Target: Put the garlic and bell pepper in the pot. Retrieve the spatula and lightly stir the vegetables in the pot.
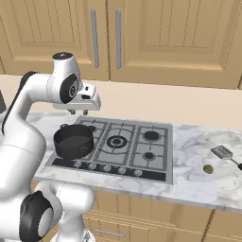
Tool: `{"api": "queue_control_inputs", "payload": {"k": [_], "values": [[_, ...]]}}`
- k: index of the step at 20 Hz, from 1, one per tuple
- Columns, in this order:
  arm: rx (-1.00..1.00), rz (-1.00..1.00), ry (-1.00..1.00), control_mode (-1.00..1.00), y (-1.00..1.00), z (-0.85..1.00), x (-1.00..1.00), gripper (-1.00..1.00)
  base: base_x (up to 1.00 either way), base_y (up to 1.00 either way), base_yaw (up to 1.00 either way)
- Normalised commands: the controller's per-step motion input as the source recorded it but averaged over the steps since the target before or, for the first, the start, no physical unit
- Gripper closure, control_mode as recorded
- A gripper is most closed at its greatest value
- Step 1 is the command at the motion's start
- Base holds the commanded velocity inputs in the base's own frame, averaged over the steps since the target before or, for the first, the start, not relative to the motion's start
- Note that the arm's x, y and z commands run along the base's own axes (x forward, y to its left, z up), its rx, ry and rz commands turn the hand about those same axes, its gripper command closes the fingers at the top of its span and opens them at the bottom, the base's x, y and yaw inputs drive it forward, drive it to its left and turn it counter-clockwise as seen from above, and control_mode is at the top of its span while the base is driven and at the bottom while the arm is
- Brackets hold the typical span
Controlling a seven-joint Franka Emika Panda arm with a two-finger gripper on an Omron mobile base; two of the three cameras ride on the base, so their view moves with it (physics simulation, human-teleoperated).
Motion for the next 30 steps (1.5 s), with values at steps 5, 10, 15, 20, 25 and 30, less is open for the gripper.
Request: {"api": "queue_control_inputs", "payload": {"k": [5, 10, 15, 20, 25, 30], "values": [[0.00, 0.00, 0.00, -1.00, 0.10, 0.00, 0.00, -1.00, 0.00, 0.00, 0.00], [0.00, 0.01, 0.00, -1.00, 0.20, 0.00, 0.00, -1.00, 0.00, 0.00, 0.00], [0.00, 0.01, 0.00, -1.00, 0.23, 0.00, 0.00, -1.00, 0.00, 0.00, 0.00], [0.00, 0.00, 0.00, -1.00, 0.39, -0.05, 0.00, -1.00, 0.00, 0.00, 0.00], [0.00, 0.00, 0.00, -1.00, 0.73, -0.39, -0.05, -1.00, 0.00, 0.00, 0.00], [0.00, 0.00, 0.00, -1.00, 0.76, -0.50, 0.00, -1.00, 0.00, 0.00, 0.00]]}}
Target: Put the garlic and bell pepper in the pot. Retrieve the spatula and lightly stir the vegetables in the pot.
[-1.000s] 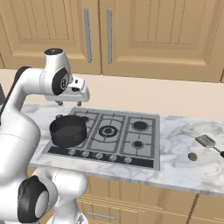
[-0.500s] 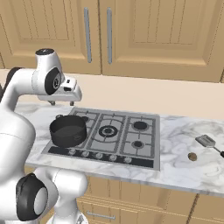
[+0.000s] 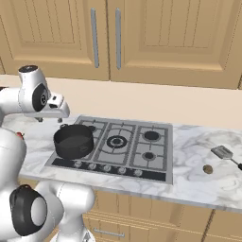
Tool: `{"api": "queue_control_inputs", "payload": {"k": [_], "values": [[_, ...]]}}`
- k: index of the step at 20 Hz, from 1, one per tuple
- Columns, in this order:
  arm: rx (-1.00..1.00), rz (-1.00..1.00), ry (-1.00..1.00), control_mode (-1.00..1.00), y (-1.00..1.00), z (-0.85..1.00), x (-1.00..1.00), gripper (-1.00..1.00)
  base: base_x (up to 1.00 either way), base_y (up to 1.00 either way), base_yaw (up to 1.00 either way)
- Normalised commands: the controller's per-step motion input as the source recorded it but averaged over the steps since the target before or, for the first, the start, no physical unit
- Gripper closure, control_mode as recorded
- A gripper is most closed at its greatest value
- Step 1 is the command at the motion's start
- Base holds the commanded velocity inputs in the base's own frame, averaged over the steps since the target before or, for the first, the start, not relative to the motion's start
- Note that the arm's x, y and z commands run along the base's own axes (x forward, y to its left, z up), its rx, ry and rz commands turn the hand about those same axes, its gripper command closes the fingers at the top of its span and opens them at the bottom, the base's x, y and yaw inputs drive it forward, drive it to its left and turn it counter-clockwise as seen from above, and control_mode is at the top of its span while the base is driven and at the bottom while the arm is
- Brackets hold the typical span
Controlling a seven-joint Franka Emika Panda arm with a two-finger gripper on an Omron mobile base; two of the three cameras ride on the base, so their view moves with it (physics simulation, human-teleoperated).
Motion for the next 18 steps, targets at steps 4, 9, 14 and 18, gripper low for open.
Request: {"api": "queue_control_inputs", "payload": {"k": [4, 9, 14, 18], "values": [[0.00, 0.01, 0.00, -1.00, 0.86, -0.33, 0.00, -1.00, 0.00, 0.00, 0.00], [0.00, 0.05, 0.00, -1.00, 0.82, -0.26, 0.00, -1.00, 0.00, 0.00, 0.00], [0.00, 0.07, 0.05, -1.00, 0.87, -0.17, 0.00, -1.00, 0.00, 0.00, 0.00], [0.00, 0.05, 0.10, -1.00, 0.83, -0.21, 0.08, -1.00, 0.00, 0.00, 0.00]]}}
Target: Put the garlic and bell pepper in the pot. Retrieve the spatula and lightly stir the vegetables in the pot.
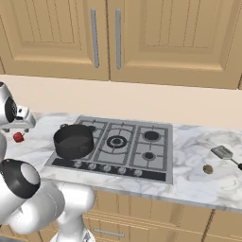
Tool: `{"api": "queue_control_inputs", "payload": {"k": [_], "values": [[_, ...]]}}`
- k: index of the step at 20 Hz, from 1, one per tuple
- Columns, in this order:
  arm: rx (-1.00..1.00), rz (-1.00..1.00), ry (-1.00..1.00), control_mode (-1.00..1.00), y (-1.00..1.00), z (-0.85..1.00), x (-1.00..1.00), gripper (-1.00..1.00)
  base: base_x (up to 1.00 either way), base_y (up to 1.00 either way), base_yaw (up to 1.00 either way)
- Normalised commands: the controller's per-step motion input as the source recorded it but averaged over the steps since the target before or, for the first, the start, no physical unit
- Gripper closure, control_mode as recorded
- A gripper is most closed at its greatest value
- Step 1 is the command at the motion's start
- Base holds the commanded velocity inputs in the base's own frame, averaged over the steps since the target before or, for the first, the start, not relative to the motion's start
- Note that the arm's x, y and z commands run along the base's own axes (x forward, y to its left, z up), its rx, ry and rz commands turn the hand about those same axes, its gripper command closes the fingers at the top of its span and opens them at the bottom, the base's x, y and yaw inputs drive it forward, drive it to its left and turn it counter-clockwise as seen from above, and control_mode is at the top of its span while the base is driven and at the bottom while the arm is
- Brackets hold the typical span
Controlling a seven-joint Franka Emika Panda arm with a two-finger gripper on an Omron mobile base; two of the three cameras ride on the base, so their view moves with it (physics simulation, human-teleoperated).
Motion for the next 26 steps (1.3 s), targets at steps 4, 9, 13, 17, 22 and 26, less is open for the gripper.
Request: {"api": "queue_control_inputs", "payload": {"k": [4, 9, 13, 17, 22, 26], "values": [[0.00, 0.01, 0.13, -1.00, 0.83, -0.36, 0.28, -1.00, 0.00, 0.00, 0.00], [-0.02, 0.00, 0.16, -1.00, 0.69, -0.45, 0.49, -1.00, 0.00, 0.00, 0.00], [-0.03, -0.03, 0.08, -1.00, 0.42, -0.20, 0.21, -1.00, 0.00, 0.00, 0.00], [0.00, -0.01, 0.01, -1.00, 0.12, -0.15, 0.01, -1.00, 0.00, 0.00, 0.00], [0.00, 0.00, 0.00, -1.00, 0.01, -0.17, 0.00, -1.00, 0.00, 0.00, 0.00], [0.00, 0.00, 0.00, -1.00, 0.00, -0.31, 0.00, -1.00, 0.00, 0.00, 0.00]]}}
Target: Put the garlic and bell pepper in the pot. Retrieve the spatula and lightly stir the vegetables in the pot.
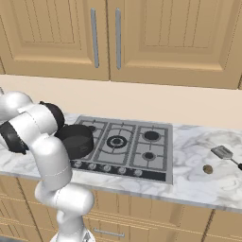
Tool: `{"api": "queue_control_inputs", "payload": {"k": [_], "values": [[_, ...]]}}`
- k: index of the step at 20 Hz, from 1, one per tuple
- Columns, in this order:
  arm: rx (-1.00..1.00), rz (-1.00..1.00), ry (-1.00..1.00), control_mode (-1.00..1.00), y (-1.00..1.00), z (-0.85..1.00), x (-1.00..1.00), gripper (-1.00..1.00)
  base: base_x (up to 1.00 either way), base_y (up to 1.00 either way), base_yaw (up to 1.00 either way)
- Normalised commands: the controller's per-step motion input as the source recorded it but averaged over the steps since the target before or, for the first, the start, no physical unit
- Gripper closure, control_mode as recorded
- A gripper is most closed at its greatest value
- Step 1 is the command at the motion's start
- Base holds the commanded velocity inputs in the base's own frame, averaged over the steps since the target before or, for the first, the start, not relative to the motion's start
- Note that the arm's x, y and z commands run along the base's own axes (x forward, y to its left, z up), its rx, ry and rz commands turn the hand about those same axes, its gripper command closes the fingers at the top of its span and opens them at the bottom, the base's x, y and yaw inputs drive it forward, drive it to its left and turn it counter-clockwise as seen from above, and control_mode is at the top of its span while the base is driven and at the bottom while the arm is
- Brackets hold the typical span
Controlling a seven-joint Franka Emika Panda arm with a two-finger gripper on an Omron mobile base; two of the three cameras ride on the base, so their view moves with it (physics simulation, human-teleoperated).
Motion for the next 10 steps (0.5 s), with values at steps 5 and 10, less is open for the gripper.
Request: {"api": "queue_control_inputs", "payload": {"k": [5, 10], "values": [[0.00, 0.00, 0.00, -1.00, 0.00, -0.34, 0.00, -1.00, 0.00, 0.00, 0.00], [0.00, 0.00, 0.00, -1.00, 0.00, -0.26, 0.27, -1.00, 0.00, 0.00, 0.00]]}}
